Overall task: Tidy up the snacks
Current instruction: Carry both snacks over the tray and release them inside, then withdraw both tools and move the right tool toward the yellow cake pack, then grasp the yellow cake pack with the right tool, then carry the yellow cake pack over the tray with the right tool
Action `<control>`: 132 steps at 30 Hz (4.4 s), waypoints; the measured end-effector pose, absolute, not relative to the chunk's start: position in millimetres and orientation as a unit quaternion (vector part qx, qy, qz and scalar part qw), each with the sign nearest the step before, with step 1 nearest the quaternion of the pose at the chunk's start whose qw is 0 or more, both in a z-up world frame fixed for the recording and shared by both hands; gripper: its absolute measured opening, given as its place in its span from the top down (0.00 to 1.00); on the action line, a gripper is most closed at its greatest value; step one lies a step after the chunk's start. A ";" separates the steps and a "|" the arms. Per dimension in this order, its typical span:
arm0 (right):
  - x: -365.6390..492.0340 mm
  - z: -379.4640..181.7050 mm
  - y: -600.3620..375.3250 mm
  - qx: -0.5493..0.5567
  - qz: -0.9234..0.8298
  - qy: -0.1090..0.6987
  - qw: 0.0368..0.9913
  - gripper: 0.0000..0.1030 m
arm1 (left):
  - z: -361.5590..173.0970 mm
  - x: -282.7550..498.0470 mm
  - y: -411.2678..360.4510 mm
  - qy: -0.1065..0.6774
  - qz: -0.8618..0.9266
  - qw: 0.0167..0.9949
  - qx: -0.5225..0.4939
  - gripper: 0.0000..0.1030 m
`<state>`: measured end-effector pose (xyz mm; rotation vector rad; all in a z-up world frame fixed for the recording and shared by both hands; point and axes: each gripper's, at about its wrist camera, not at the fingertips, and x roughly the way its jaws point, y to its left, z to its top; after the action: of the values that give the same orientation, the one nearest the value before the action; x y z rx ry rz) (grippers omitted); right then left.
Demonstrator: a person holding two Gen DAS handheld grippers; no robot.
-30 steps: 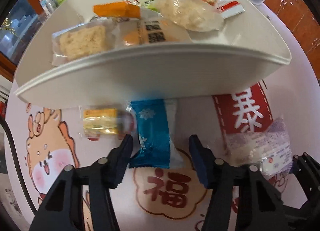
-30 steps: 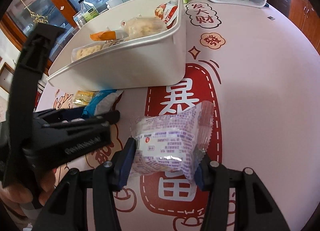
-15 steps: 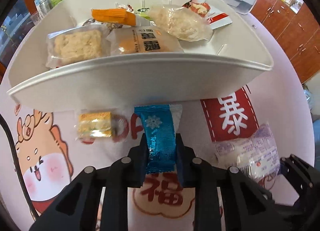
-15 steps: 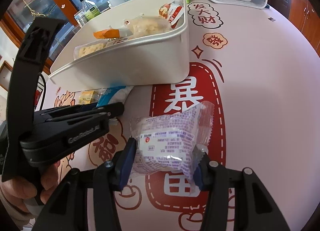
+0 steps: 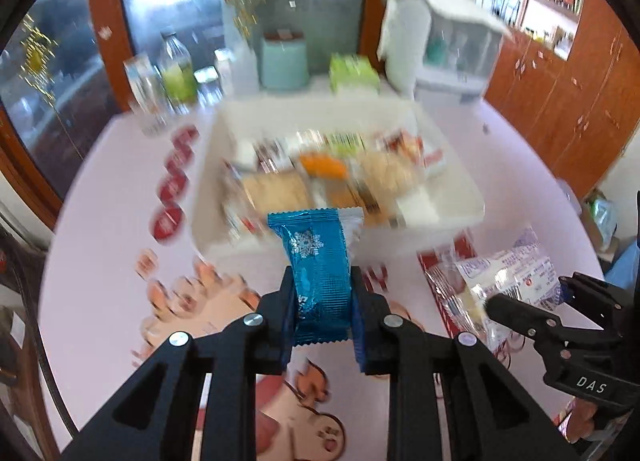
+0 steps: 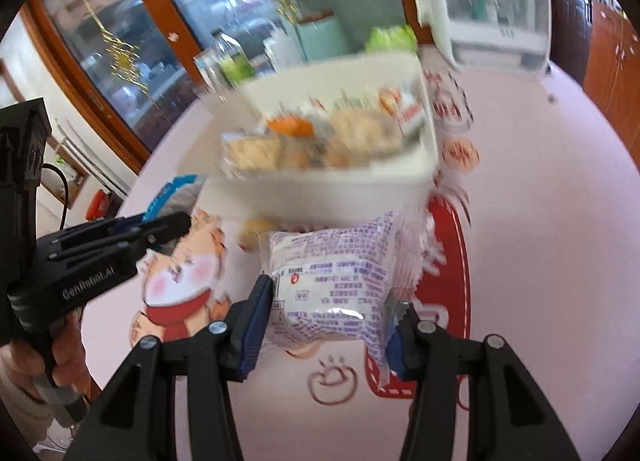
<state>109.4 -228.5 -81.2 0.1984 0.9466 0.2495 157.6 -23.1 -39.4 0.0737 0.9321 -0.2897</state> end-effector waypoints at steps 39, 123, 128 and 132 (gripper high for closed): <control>333.9 -39.9 -205.7 0.086 0.017 0.465 0.881 0.41 | -57.0 364.8 -25.3 0.462 -0.072 0.883 0.036 0.16; 195.2 -196.3 -83.7 0.015 -0.024 0.491 0.871 0.50 | -162.7 191.5 112.9 0.503 0.014 0.864 -0.023 0.04; 192.7 -192.9 -87.2 0.031 -0.014 0.493 0.870 0.52 | -160.2 188.4 111.3 0.501 0.014 0.865 -0.021 0.04; 180.4 -182.4 -88.5 0.033 -0.003 0.487 0.873 0.52 | -158.2 182.7 109.3 0.505 0.009 0.863 -0.023 0.04</control>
<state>180.4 -88.5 -182.4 0.0699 1.0170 -0.0066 182.7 109.3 -158.2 -0.0480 1.0591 0.0192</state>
